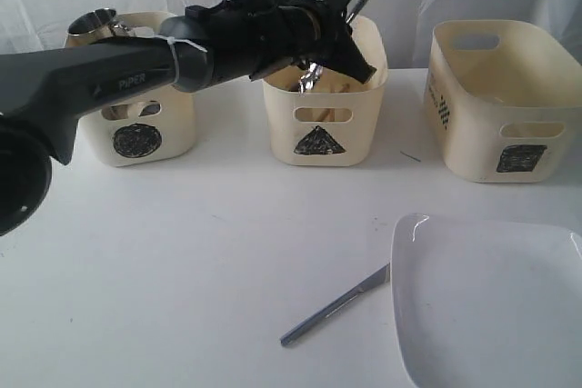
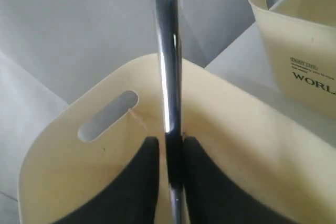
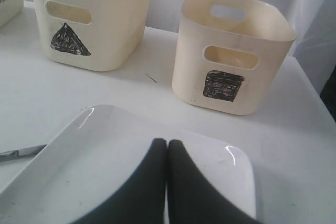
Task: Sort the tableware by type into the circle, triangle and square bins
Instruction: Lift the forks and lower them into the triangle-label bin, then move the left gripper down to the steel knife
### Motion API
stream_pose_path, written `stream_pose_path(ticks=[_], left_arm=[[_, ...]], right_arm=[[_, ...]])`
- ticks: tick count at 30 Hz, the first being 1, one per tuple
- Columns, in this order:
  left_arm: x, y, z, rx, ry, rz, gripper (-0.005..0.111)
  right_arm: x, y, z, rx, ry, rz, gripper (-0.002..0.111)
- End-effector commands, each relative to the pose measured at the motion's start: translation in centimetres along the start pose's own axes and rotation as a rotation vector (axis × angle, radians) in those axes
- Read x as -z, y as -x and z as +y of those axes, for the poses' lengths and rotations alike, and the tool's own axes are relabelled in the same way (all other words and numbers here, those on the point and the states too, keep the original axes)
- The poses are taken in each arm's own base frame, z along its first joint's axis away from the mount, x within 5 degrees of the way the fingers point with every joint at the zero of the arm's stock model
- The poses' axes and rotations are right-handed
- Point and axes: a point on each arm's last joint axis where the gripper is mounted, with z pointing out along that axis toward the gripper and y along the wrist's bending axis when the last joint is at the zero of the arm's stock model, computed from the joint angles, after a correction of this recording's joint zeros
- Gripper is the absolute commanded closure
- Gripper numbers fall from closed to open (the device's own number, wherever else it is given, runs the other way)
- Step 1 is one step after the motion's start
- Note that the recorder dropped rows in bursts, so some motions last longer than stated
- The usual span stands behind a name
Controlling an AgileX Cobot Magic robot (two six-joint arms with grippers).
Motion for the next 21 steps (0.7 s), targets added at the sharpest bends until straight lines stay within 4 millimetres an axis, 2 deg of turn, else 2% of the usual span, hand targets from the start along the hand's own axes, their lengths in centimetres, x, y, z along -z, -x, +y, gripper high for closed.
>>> stream_pose_path(ticks=[1, 7, 10, 13, 17, 21], left_arm=[[0.4, 0.8, 0.9, 0.029, 0.013, -0.028, 0.067], [2.9, 2.1, 2.0, 0.145, 0.071, 0.125, 0.069], [4.7, 2.6, 1.8, 0.104, 0.072, 0.243, 0.069], [6.8, 2.9, 0.8, 0.101, -0.052, 0.383, 0.069], [9.6, 3.6, -1.4, 0.062, -0.32, 0.485, 0.069], [11.5, 2.6, -2.8, 0.011, -0.413, 0.6, 0.069]], right_arm=[[0.0, -0.1, 0.0, 0.002, 0.002, -0.008, 0.108], [0.0, -0.1, 0.0, 0.002, 0.002, -0.008, 0.108], [0.0, -0.1, 0.0, 0.002, 0.002, -0.008, 0.108], [0.0, -0.1, 0.0, 0.002, 0.002, -0.008, 0.108], [0.0, -0.1, 0.0, 0.002, 0.002, -0.008, 0.108], [0.0, -0.1, 0.0, 0.002, 0.002, -0.008, 0.108]])
